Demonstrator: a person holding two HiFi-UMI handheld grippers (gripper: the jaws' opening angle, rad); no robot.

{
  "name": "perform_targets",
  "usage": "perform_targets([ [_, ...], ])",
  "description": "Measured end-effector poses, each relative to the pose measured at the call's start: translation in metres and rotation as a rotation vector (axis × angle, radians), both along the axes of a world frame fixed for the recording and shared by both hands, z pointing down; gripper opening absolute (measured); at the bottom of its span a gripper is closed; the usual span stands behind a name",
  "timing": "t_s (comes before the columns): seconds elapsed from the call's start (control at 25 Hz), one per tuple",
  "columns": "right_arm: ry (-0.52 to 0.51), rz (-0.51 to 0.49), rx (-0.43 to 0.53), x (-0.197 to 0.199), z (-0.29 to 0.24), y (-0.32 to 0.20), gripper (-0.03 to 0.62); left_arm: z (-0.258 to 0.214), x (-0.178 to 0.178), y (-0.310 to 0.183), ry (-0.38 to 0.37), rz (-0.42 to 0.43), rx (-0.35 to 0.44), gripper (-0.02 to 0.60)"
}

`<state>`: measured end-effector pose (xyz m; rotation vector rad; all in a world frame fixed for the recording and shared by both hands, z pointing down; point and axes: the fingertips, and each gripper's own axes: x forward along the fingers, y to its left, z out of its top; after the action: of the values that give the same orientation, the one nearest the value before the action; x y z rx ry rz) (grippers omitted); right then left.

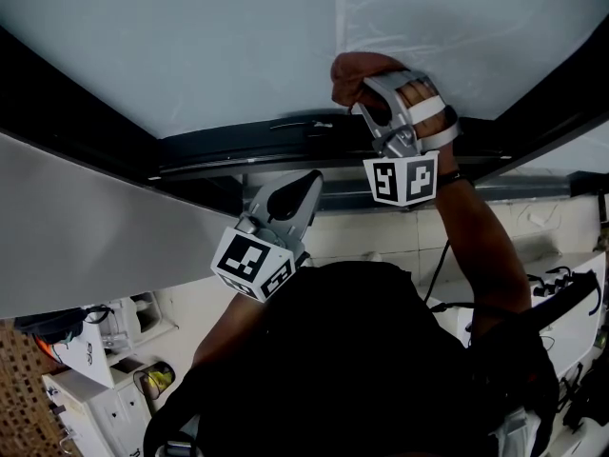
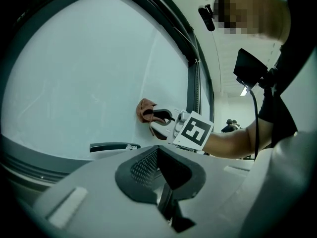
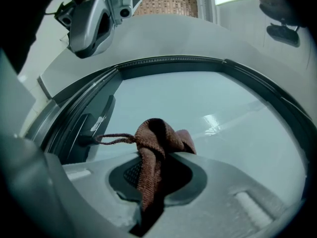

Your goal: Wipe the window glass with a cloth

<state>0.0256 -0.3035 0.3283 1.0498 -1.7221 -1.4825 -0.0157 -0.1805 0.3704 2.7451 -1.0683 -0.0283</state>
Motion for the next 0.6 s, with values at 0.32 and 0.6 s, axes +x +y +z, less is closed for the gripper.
perform_targets([
  [0.32, 0.010, -0.003, -0.048, 0.001, 0.029, 0.000, 0.031, -0.003, 0.002, 0.004, -0.007, 0.007, 0.003, 0.017],
  [0.6, 0.024, -0.002, -0.093, 0.000, 0.047, 0.000, 0.032, -0.003, 0.001, 0.007, -0.009, 0.018, 0.004, 0.017],
])
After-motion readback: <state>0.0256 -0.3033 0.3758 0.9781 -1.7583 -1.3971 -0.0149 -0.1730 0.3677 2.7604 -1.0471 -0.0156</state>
